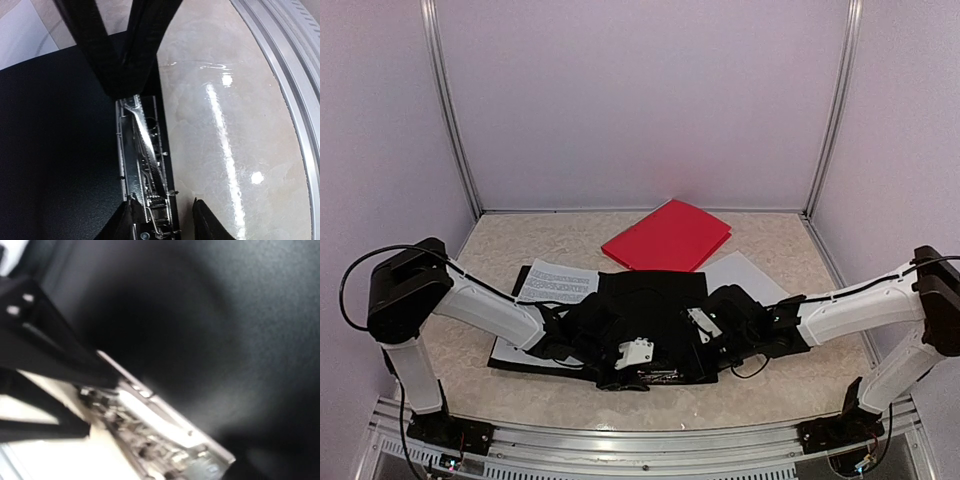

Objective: Put the files into the folder
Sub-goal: Open the spring clip on the folder at the center of the board.

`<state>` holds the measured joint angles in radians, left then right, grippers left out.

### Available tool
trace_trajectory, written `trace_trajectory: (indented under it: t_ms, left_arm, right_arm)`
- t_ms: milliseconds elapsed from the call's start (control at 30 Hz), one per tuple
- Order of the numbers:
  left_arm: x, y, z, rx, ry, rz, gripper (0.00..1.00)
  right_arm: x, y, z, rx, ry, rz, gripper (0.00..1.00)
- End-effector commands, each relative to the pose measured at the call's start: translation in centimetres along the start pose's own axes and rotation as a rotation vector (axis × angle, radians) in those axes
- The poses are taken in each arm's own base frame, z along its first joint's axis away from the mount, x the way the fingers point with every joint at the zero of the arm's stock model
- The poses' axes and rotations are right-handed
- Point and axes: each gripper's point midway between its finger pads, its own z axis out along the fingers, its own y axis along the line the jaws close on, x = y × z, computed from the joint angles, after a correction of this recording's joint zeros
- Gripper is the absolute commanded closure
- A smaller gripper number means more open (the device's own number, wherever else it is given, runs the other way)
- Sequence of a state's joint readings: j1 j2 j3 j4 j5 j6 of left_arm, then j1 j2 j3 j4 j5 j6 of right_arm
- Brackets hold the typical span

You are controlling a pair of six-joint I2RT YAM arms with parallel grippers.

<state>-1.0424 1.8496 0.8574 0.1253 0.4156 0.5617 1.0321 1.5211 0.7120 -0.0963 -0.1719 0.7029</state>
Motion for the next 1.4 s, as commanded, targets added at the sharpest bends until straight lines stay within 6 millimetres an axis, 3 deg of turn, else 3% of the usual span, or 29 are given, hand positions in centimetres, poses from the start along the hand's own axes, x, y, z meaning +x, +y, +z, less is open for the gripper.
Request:
trace_trajectory:
  t_ms: [0,167,200,233,433,700,833,1100,1367]
  left_arm:
    - [-0.4,-2.4,-0.1,0.060,-0.029,-0.020,0.53]
    - [-2.3,-1.3,-1.1,-0.010,-0.081,-0.023,0.34]
    - [-2.6,-0.8,-1.4,-0.037,-0.088,-0.026,0.11]
    - [-2.7,-0.5,-1.5,-0.059,-0.088,-0.030,0.02]
    - [-3.6,1.3,-3.2,-0.184,-0.106,-0.057,0.01]
    - [-1.7,2.8,-5.4,-0.334,-0.043,-0.135,0.01]
    - [-1.1,2.2,-6.7,-0.348,-0.031,-0.167,0.01]
    - [-2.0,1.7,-8.5,-0.352,-0.081,-0.224,0.01]
    - [-1.8,3.2,-9.1,-0.432,-0.053,-0.276,0.01]
  right_arm:
    - [-1.0,-1.4,-0.2,0.078,-0.062,-0.001,1.00]
    - [-1.5,0.7,-0.5,0.018,-0.096,-0.018,1.00]
    - [-1.5,1.1,-0.6,0.002,-0.102,-0.022,1.00]
    - [-1.6,1.5,-0.6,-0.013,-0.105,-0.027,1.00]
    - [-2.1,3.8,-1.1,-0.076,-0.134,-0.065,1.00]
    - [-3.5,7.3,-1.6,-0.211,-0.191,-0.114,0.77]
    - [-3.8,8.5,-1.6,-0.256,-0.196,-0.138,0.64]
    - [-4.7,6.8,-3.7,-0.151,-0.262,-0.121,0.53]
    - [-2.9,3.4,-2.0,-0.005,-0.180,-0.062,0.42]
